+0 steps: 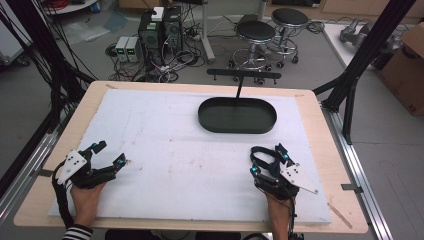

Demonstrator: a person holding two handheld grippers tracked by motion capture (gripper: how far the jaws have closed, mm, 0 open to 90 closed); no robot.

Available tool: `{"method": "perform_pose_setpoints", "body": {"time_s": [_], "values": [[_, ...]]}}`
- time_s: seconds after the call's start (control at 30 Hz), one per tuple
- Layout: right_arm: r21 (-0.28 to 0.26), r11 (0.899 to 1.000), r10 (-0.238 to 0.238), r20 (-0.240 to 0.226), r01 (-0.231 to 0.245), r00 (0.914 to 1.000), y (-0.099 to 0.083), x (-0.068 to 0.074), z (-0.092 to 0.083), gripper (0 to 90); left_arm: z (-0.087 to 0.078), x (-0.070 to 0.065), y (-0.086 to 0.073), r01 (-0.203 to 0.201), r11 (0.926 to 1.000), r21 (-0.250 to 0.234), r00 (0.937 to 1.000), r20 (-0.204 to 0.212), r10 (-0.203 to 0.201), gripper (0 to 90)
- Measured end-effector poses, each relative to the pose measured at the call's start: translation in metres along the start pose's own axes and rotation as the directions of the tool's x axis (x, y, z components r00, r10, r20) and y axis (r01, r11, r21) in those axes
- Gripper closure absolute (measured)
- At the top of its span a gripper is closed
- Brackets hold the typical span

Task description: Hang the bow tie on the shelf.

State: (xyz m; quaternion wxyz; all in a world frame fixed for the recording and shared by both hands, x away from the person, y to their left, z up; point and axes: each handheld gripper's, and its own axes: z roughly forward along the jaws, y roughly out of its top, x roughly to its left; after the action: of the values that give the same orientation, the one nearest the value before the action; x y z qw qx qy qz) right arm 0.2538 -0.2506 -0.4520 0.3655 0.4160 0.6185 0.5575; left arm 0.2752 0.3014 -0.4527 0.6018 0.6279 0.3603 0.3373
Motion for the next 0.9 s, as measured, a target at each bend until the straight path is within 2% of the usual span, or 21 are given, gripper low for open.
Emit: {"method": "perform_pose_setpoints", "body": {"time_s": [0.4, 0.9], "values": [[-0.002, 1.000, -0.007, -0.011, 0.007, 0.9999, 0.0001, -0.0005, 0.0000, 10.7, 0.0001, 0.0015, 0.0000, 0.015, 0.9999, -0.001, 0.9999, -0.002, -0.015, 15.0], [0.009, 1.000, 0.001, -0.010, -0.001, 1.0000, 0.0008, -0.0005, 0.0011, 10.8, 0.0001, 0.0014, 0.0001, 0.013, 0.9999, -0.001, 0.9999, -0.001, -0.013, 15.0]]}}
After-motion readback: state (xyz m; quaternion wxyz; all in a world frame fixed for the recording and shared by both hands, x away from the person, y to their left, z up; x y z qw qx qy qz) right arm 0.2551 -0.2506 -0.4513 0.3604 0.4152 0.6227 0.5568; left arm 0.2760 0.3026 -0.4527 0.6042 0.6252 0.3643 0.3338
